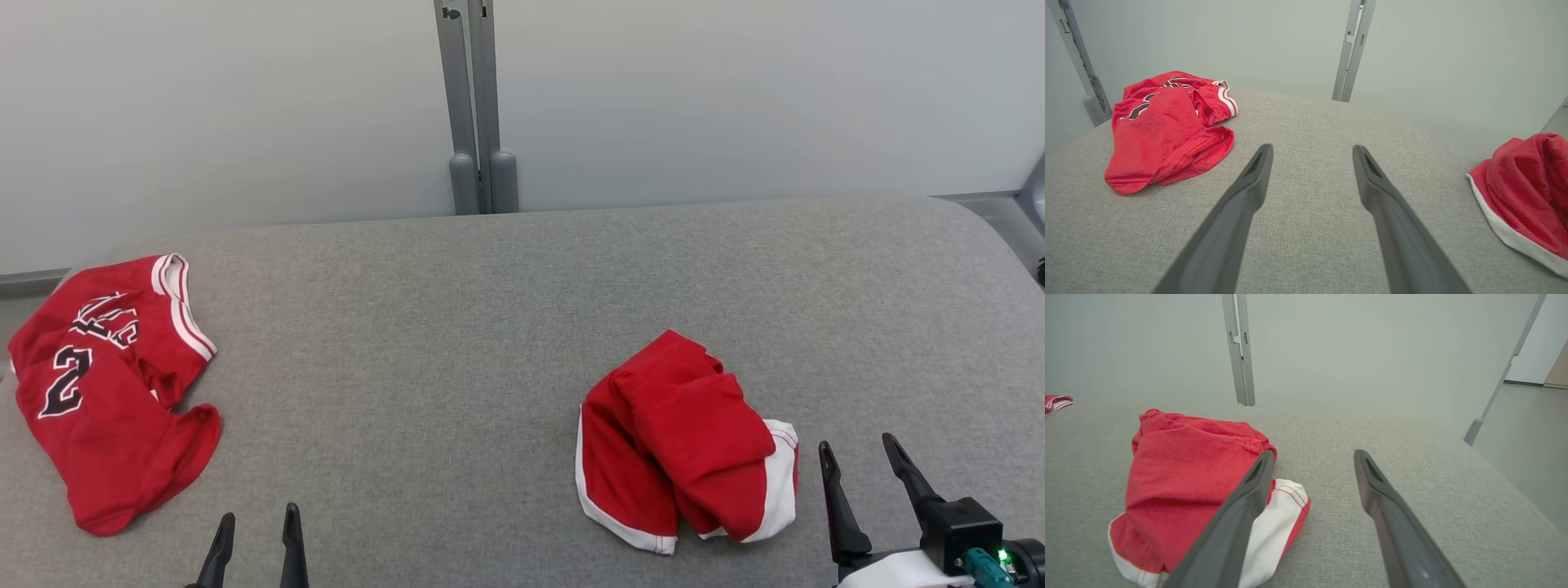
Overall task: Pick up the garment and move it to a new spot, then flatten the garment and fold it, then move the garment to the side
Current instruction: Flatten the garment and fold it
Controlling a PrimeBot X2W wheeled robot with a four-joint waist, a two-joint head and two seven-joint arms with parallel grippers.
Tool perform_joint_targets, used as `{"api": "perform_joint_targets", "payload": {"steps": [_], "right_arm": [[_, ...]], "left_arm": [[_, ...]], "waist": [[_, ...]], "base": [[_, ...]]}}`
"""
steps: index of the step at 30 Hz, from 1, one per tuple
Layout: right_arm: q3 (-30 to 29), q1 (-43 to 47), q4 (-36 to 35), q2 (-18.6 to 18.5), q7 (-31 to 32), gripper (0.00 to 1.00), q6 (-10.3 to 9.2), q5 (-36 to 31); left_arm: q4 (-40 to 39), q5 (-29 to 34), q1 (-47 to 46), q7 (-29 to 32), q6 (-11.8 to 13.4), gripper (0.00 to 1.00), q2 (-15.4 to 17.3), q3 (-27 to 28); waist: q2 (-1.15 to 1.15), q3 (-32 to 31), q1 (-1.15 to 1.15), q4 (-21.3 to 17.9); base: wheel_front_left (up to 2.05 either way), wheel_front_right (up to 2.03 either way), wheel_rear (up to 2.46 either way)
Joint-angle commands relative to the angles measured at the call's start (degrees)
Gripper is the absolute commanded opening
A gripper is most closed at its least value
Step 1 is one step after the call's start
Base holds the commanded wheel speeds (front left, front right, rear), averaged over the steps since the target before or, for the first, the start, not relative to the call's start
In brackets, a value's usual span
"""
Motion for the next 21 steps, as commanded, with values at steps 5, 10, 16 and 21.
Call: {"api": "perform_joint_targets", "payload": {"steps": [5, 10, 16, 21], "right_arm": [[0.2, 0.1, 0.3, 0.5, 0.0, 1.00, -0.06, 0.2], [2.7, -1.0, -1.0, 0.8, 0.0, 1.00, -0.06, -0.4], [16.2, -2.1, 4.9, 0.7, 1.4, 1.00, -0.05, 3.9], [23.7, -3.9, 11.9, -0.7, 6.9, 1.00, -0.07, 8.1]], "left_arm": [[-0.1, 1.5, 0.0, 0.0, -1.4, 1.00, -0.8, 2.4], [0.5, 2.1, -1.1, 0.0, -2.3, 1.00, -1.0, 3.3], [0.8, 1.4, -2.6, 0.0, -2.8, 1.00, -1.1, 2.7], [1.2, 0.3, -2.9, 0.0, -2.5, 1.00, -1.0, 1.7]], "waist": [[0.00, 0.4, 0.00, -1.1], [0.00, 0.8, 0.00, -1.0], [0.00, 1.8, 0.00, 0.4], [0.00, 2.3, 0.00, 1.6]], "base": [[0.00, 0.00, 0.00], [0.00, 0.00, 0.00], [0.00, 0.00, 0.00], [0.00, 0.00, 0.00]]}}
